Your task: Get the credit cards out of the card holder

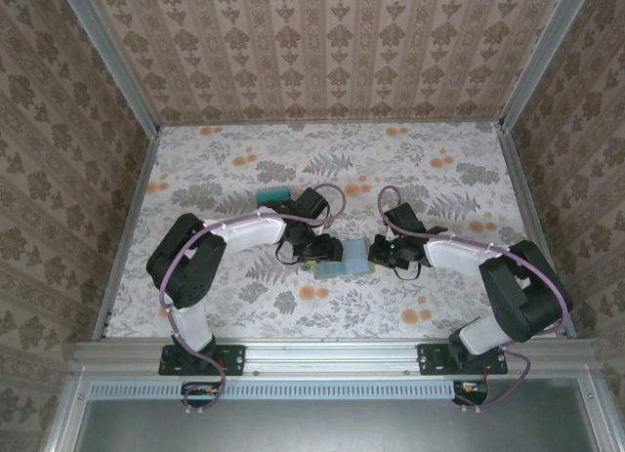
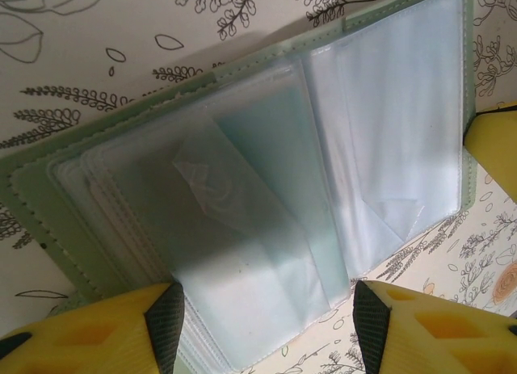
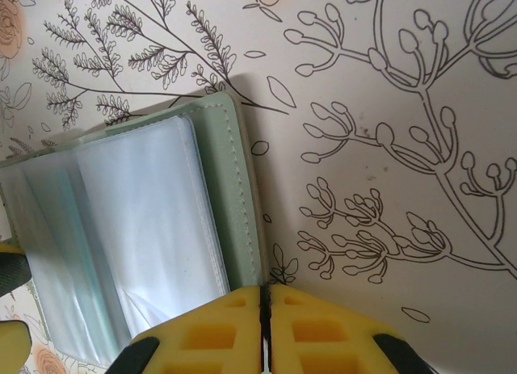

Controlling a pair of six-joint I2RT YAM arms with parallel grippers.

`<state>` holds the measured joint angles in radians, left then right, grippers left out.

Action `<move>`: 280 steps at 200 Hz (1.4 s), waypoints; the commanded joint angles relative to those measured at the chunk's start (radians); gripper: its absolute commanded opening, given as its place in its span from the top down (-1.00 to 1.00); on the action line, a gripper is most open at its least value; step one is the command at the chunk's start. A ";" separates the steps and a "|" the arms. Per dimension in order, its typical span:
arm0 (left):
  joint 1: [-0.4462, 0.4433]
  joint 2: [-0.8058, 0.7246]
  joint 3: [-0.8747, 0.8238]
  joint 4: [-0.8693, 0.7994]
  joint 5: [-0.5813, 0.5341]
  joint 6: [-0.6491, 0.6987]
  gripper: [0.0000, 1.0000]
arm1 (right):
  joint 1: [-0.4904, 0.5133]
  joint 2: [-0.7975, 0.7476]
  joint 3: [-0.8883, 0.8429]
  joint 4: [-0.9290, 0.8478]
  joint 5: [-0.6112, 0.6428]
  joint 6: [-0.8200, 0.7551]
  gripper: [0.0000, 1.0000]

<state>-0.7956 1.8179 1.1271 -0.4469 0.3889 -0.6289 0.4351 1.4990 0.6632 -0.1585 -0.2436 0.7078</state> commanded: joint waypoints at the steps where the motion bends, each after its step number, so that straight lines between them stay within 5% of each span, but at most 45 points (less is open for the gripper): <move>1: -0.011 0.035 0.021 -0.012 0.012 -0.002 -0.22 | 0.007 0.006 -0.016 0.011 -0.019 0.007 0.78; 41: -0.015 0.055 0.038 0.060 0.083 -0.010 -0.22 | 0.008 0.012 -0.019 0.018 -0.022 0.015 0.78; 179: -0.020 0.014 0.109 -0.006 0.071 0.035 -0.41 | 0.011 0.006 -0.027 0.022 -0.005 0.028 0.75; 280: -0.041 0.115 0.214 0.029 0.239 0.081 -0.35 | 0.013 -0.040 -0.029 -0.018 0.058 0.038 0.60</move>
<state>-0.8253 1.8988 1.2884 -0.4137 0.5602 -0.5858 0.4431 1.4979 0.6456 -0.1539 -0.2344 0.7372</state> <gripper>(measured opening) 0.681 0.182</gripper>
